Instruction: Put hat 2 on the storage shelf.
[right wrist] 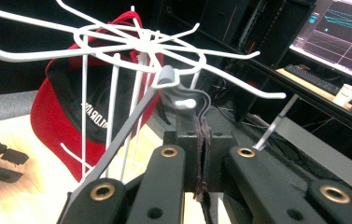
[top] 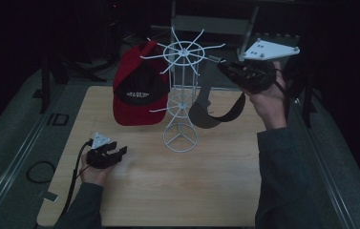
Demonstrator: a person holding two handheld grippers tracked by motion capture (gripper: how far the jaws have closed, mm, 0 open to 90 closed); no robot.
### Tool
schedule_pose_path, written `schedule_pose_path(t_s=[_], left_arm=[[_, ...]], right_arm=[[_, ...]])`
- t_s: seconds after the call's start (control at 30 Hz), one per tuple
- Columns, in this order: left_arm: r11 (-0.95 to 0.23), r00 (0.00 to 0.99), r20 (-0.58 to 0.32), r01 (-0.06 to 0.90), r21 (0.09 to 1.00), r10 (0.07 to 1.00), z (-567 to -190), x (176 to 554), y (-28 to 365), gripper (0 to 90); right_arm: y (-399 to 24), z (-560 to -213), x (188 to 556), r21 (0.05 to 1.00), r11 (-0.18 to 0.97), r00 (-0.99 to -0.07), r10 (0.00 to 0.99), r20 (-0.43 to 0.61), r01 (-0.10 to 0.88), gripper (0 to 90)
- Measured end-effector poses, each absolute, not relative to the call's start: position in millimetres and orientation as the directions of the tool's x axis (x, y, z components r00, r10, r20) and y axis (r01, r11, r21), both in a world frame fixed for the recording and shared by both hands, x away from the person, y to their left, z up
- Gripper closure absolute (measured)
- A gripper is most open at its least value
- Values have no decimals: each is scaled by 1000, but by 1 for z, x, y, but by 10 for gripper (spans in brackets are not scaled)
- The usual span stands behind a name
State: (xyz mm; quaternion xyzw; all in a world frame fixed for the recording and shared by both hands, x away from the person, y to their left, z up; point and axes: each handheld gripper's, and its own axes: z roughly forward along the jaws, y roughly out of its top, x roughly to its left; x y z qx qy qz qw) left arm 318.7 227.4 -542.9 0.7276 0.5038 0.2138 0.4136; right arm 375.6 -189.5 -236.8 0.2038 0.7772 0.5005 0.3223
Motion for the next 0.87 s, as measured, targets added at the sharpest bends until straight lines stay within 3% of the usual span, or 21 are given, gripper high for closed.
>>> schedule_pose_path(t_s=[0.3, 0.43, 0.67, 0.87], left_arm=[[-153, 403, -104, 556, 817, 909, -543, 318, 228, 493], [-154, 404, -103, 556, 817, 909, -543, 318, 228, 493], [-151, 401, -105, 557, 816, 910, -543, 319, 228, 493], [-154, 402, -104, 558, 816, 910, -543, 319, 227, 493]], right_arm=[[-183, -242, 377, 896, 445, -709, 633, -311, 5, 866], [-182, -244, 376, 887, 461, -704, 635, -319, 14, 746], [-197, -247, 372, 909, 417, -691, 666, -282, 30, 423], [-216, -255, 366, 918, 396, -696, 669, -263, 34, 311]])
